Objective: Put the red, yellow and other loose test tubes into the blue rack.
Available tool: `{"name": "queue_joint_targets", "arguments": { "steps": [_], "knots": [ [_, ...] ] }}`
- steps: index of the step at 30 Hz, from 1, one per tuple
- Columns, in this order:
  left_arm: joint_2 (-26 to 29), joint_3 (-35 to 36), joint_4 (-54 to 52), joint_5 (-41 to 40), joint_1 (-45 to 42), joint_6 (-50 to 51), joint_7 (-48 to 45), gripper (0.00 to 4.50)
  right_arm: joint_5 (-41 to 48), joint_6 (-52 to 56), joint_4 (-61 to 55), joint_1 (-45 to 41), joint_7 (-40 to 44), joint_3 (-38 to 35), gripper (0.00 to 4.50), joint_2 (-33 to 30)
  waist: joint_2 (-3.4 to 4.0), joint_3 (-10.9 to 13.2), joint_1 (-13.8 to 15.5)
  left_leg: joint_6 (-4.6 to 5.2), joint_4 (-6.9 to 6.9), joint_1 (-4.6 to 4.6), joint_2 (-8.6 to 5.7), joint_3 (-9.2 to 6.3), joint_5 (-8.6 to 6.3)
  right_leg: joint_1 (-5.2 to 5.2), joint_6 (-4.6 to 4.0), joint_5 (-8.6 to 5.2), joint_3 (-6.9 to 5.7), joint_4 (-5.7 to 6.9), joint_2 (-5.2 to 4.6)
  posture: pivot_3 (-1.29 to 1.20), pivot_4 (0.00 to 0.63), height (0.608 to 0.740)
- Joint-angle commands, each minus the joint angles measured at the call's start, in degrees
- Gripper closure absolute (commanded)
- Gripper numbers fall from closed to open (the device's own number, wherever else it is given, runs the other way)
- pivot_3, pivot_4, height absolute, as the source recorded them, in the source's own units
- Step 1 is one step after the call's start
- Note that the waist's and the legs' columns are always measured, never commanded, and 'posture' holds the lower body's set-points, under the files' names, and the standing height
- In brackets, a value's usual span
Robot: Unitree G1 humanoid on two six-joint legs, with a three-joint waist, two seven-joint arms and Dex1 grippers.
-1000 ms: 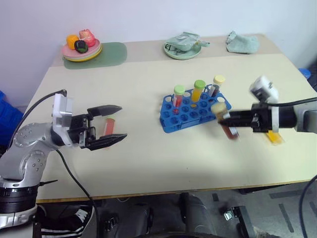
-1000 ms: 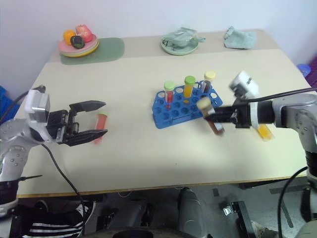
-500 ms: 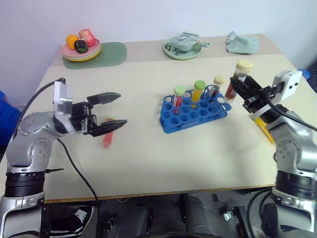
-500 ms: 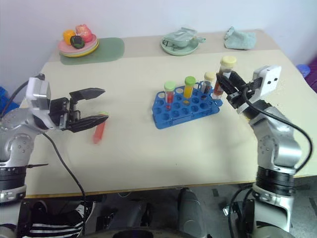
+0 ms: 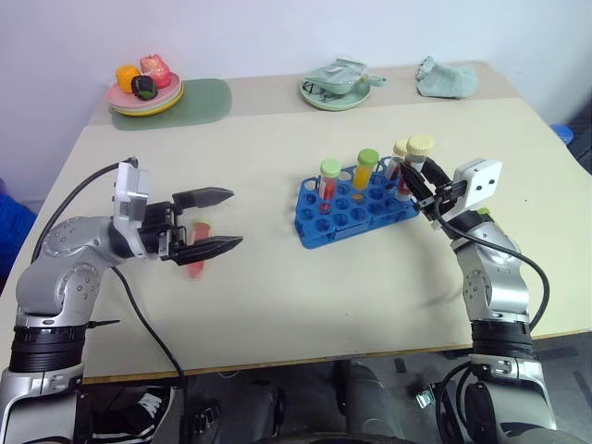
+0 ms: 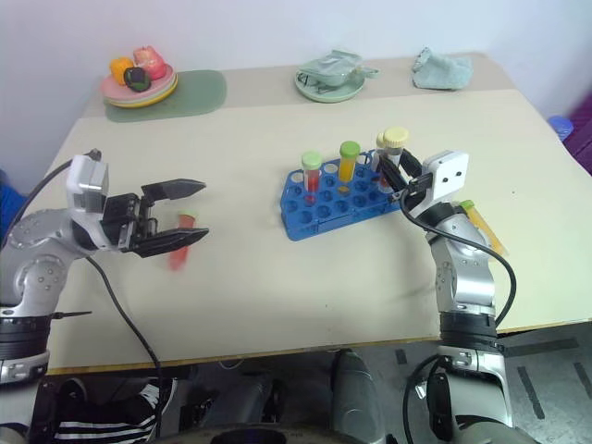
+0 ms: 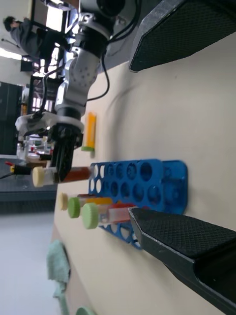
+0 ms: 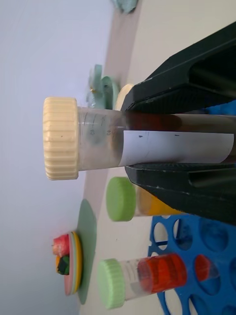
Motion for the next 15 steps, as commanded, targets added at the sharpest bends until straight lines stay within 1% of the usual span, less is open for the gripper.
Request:
{"name": "queue_joint_targets", "arguments": {
  "steps": [1, 12, 15],
  "knots": [
    [1.1, 1.5, -2.9, -1.5, -0.4, 1.1, 0.7, 0.0, -0.5, -2.3, -1.5, -0.5, -0.6, 1.0, 3.72, 0.6, 0.0, 0.0, -0.1, 0.0, 0.0, 0.0, -0.01, 0.0, 0.0, 0.0, 0.0, 0.0, 0.0, 0.0, 0.0, 0.0, 0.15, 0.74],
    [2.2, 1.9, -3.7, -2.3, -1.9, 2.7, 1.7, 0.0, 0.2, -0.7, -3.9, 0.2, -5.0, -0.2, 3.72, 0.1, 0.0, 0.0, -0.1, 0.0, -0.01, 0.0, -0.01, 0.01, 0.0, -0.02, 0.0, 0.0, 0.0, 0.01, 0.0, 0.0, 0.15, 0.74],
    [2.1, 1.5, -3.3, -2.1, -2.6, 2.7, 1.8, 0.0, -0.4, -1.1, -4.3, 0.9, -5.3, 0.6, 3.72, 0.1, 0.0, 0.0, -0.1, 0.0, -0.01, 0.01, -0.01, 0.01, 0.0, -0.02, 0.0, 0.0, 0.0, 0.01, 0.0, 0.0, 0.15, 0.74]
  ]
}}
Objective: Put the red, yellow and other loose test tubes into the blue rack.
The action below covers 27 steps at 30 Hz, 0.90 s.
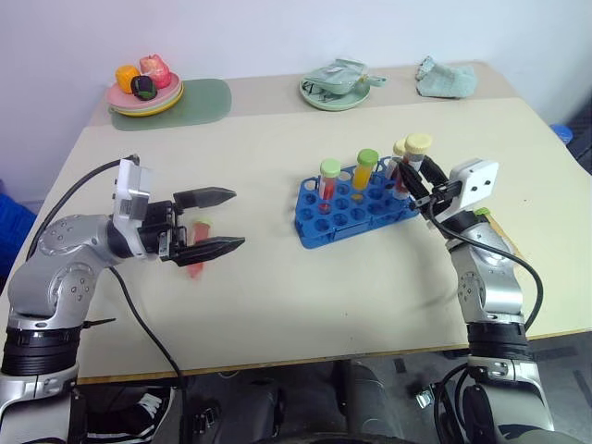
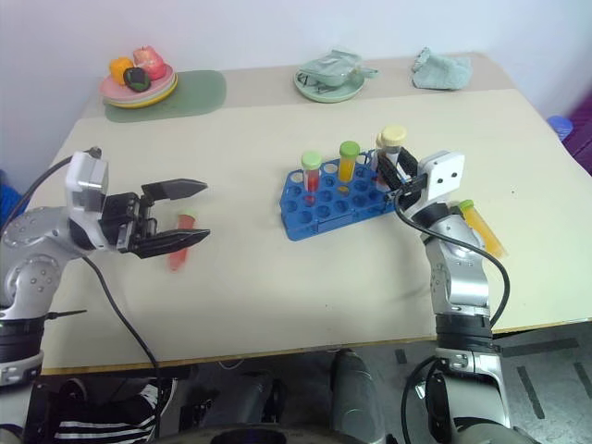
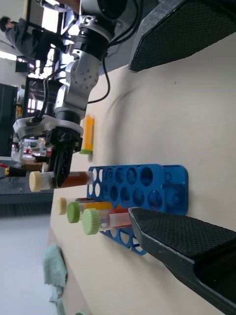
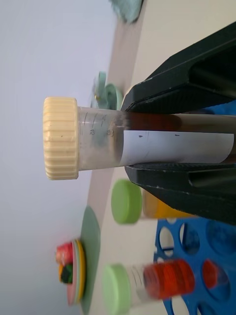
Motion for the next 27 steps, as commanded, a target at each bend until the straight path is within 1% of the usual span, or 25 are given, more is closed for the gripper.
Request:
{"name": "queue_joint_targets", "arguments": {
  "steps": [1, 12, 19, 27],
  "knots": [
    [0.8, 1.3, -1.0, -0.8, -1.4, 0.1, -0.1, 0.0, 0.0, -0.8, -3.2, 0.5, -1.0, -0.5, 3.72, -0.2, 0.0, 0.0, 0.0, 0.0, 0.0, 0.0, 0.0, 0.0, 0.0, 0.0, 0.0, 0.0, 0.0, 0.0, 0.0, 0.0, 0.15, 0.74],
    [0.7, 1.0, -0.1, -0.5, -1.9, -0.4, -1.0, 0.0, -1.1, -2.7, -1.4, 1.7, -1.3, -0.7, 3.72, -1.1, 0.0, 0.0, 0.0, 0.0, 0.0, 0.0, -0.02, 0.01, 0.0, 0.0, 0.0, 0.0, 0.0, 0.0, 0.0, 0.0, 0.15, 0.74],
    [0.7, 1.4, 0.6, -0.2, -1.4, -1.1, -2.0, 0.0, -0.7, -6.0, 4.7, 0.1, -1.0, -1.6, 3.72, -2.0, 0.0, 0.0, -0.1, 0.0, 0.0, 0.01, -0.03, 0.02, 0.0, 0.02, 0.0, 0.0, 0.0, -0.01, 0.0, 0.0, 0.15, 0.74],
    [0.9, 1.8, 1.1, -0.1, -1.1, -1.7, -2.4, 0.0, -0.6, -9.6, 9.5, -1.8, -0.3, -1.1, 3.72, -1.6, 0.0, 0.0, -0.1, 0.0, 0.0, 0.03, -0.01, 0.01, 0.0, 0.03, 0.0, 0.0, 0.0, -0.01, 0.0, 0.0, 0.15, 0.74]
  ]
}}
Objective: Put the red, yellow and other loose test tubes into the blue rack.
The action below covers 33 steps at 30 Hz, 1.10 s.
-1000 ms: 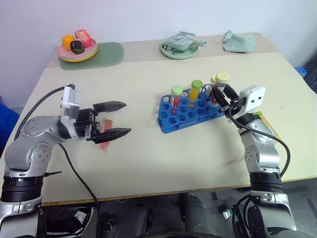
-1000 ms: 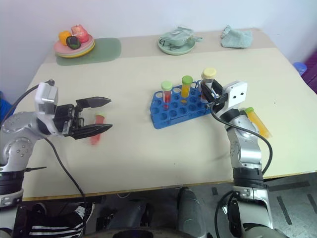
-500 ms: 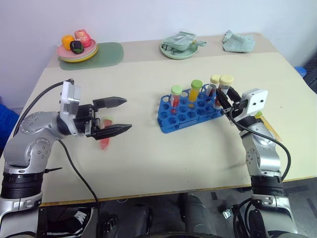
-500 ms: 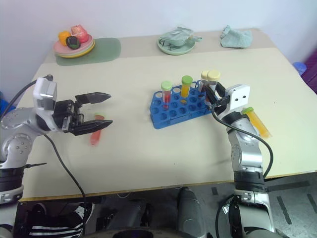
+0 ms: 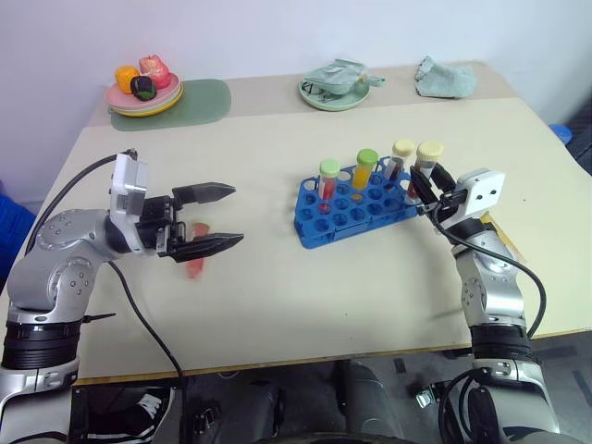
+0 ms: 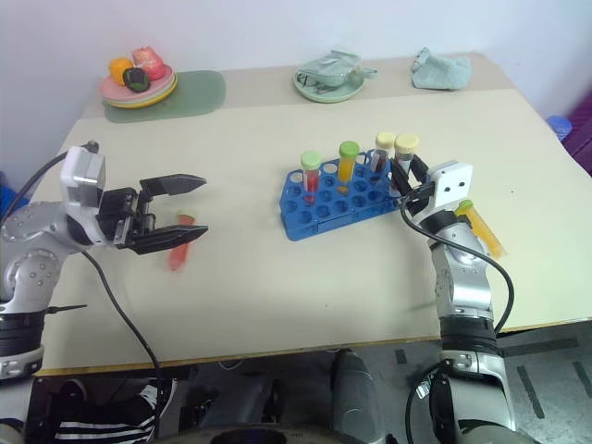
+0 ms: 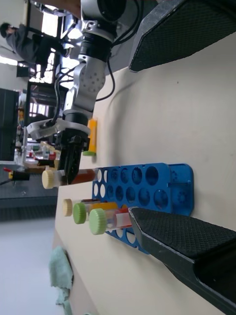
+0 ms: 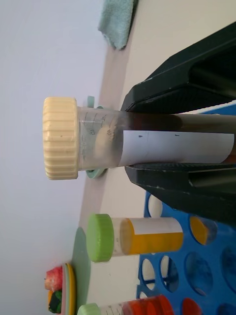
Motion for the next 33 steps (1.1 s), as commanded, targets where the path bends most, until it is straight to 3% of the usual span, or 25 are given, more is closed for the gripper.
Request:
{"name": "queue_joint_targets", "arguments": {
  "steps": [1, 33],
  "knots": [
    [0.9, 2.0, -0.4, -0.1, 0.0, -1.2, -0.5, 0.0, 0.2, -1.8, 1.0, -1.2, 0.2, -0.8, 3.72, -0.3, 0.0, 0.0, 0.0, 0.0, 0.0, 0.0, 0.0, 0.0, 0.0, 0.0, 0.0, 0.0, 0.0, 0.0, 0.0, 0.0, 0.15, 0.74],
    [1.1, 2.9, 2.3, 0.7, 0.6, -3.7, -2.8, 0.0, 1.9, -0.5, -3.4, 2.3, -3.4, -1.2, 3.72, 3.7, 0.0, 0.0, 0.0, 0.0, 0.0, 0.0, 0.0, 0.0, 0.0, -0.01, 0.0, 0.0, 0.0, 0.02, 0.0, 0.0, 0.15, 0.74]
  ]
}}
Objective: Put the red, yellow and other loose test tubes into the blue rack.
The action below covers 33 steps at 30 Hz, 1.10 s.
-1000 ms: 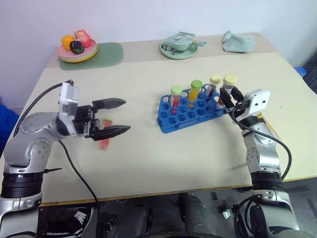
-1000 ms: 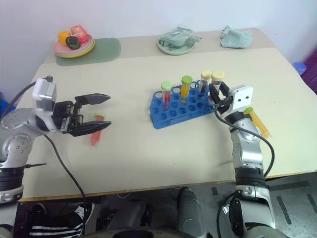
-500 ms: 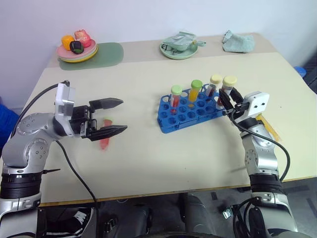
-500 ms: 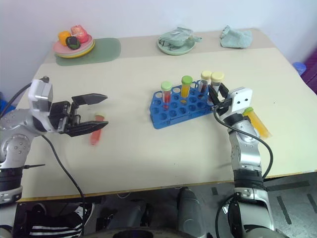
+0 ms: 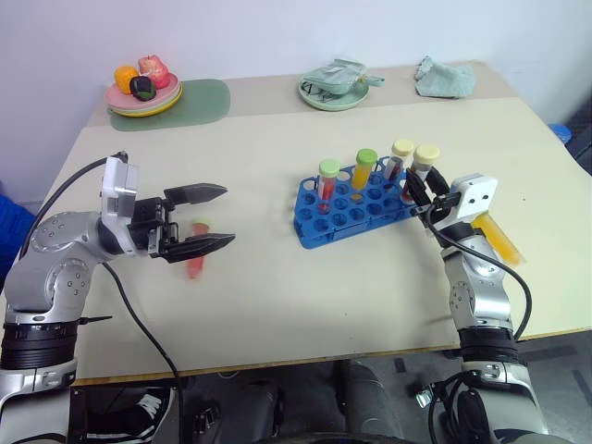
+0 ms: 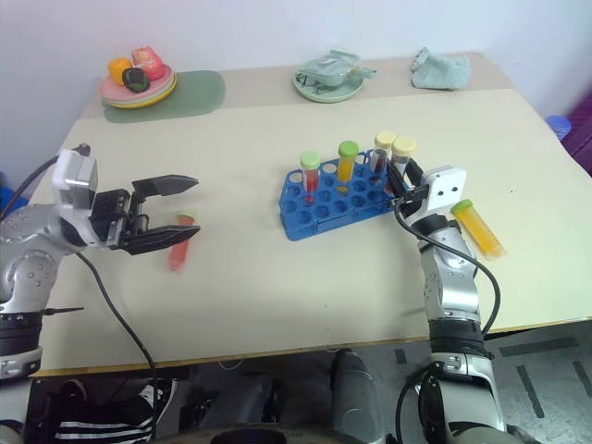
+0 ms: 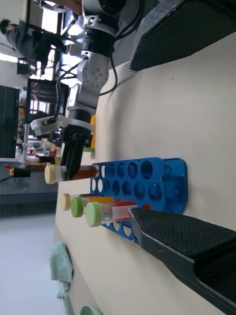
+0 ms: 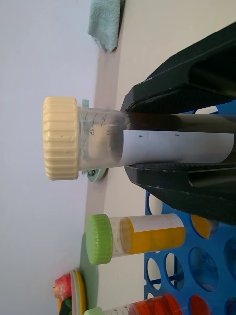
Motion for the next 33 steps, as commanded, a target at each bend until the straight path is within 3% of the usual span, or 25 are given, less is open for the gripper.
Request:
{"name": "queue_joint_targets", "arguments": {
  "steps": [1, 3, 10, 11, 18, 23, 25, 29, 33],
  "knots": [
    [1.0, 1.8, -0.9, -0.2, 0.1, -1.0, -0.5, 0.0, 1.6, -0.8, -1.5, 0.5, 0.0, -1.6, 3.72, 0.3, 0.0, 0.0, 0.0, 0.0, 0.0, 0.0, 0.0, 0.0, 0.0, 0.0, 0.0, 0.0, 0.0, 0.0, 0.0, 0.0, 0.15, 0.74],
    [1.0, 1.8, -0.9, -0.2, 0.1, -1.0, -0.5, 0.0, 2.4, -0.5, -1.9, 0.8, 0.6, -1.6, 3.72, 0.2, 0.0, 0.0, 0.0, 0.0, 0.0, 0.0, 0.0, 0.0, 0.0, 0.0, 0.0, 0.0, 0.0, 0.0, 0.0, 0.0, 0.15, 0.74],
    [0.6, 1.2, -0.6, 0.0, -0.2, -1.2, -0.6, 0.0, 2.6, -0.3, -2.1, 0.5, 0.7, -2.0, 0.31, -0.9, 0.0, 0.0, 0.0, 0.0, 0.0, 0.0, 0.0, 0.0, 0.0, 0.0, 0.0, 0.0, 0.0, 0.0, 0.0, 0.0, 0.15, 0.74],
    [0.6, 1.2, -0.6, 0.1, -0.3, -1.3, -0.6, 0.0, 2.6, -0.1, -2.3, 0.4, 0.6, -2.1, 0.07, -1.1, 0.0, 0.0, 0.0, 0.0, 0.0, 0.0, 0.0, 0.0, 0.0, 0.0, 0.0, 0.0, 0.0, 0.0, 0.0, 0.0, 0.15, 0.74],
    [0.5, 0.9, -1.7, 0.2, 0.2, -1.2, -0.2, 0.0, 4.1, 7.4, -9.7, 3.0, 3.4, -3.4, 0.07, -8.7, 0.01, 0.0, 0.3, 0.0, 0.01, -0.02, 0.0, -0.01, 0.0, 0.0, 0.0, 0.0, 0.0, 0.0, -0.01, 0.0, 0.15, 0.74],
    [0.9, 1.4, -1.9, -0.1, 0.7, -1.1, -0.6, 0.0, 13.8, 24.5, -19.0, 7.5, 10.5, -9.9, 0.07, -22.1, 0.02, 0.0, 0.5, 0.01, 0.02, -0.04, 0.01, 0.0, -0.01, 0.02, 0.0, 0.0, 0.0, -0.03, -0.02, 0.0, 0.15, 0.74],
    [0.3, 1.1, -1.9, 0.0, 0.9, -1.4, -0.4, 0.0, 13.7, 30.9, -20.0, 9.6, 14.8, -10.0, 0.07, -29.7, 0.02, 0.0, 0.6, 0.03, 0.03, -0.03, 0.01, 0.02, -0.01, 0.05, 0.0, 0.0, 0.01, -0.04, -0.03, 0.0, 0.15, 0.74],
    [-1.7, -0.4, -1.7, 0.6, 0.6, -1.8, 0.5, 0.0, 6.4, 38.1, -10.3, 5.6, 19.7, -4.3, 0.07, -43.5, -0.01, 0.0, 0.5, 0.06, 0.03, 0.03, -0.01, 0.08, -0.03, 0.16, 0.0, 0.0, 0.0, -0.07, -0.01, 0.0, 0.15, 0.74],
    [-3.2, -1.4, -1.3, 1.5, 0.0, -2.8, 0.8, 0.0, 0.5, 42.5, 2.4, -5.6, 24.5, 3.9, 0.07, -49.3, 0.01, 0.0, 0.4, 0.12, 0.04, 0.2, 0.05, 0.2, -0.06, 0.29, 0.0, 0.0, 0.03, -0.12, -0.03, 0.0, 0.15, 0.74]
  ]
}}
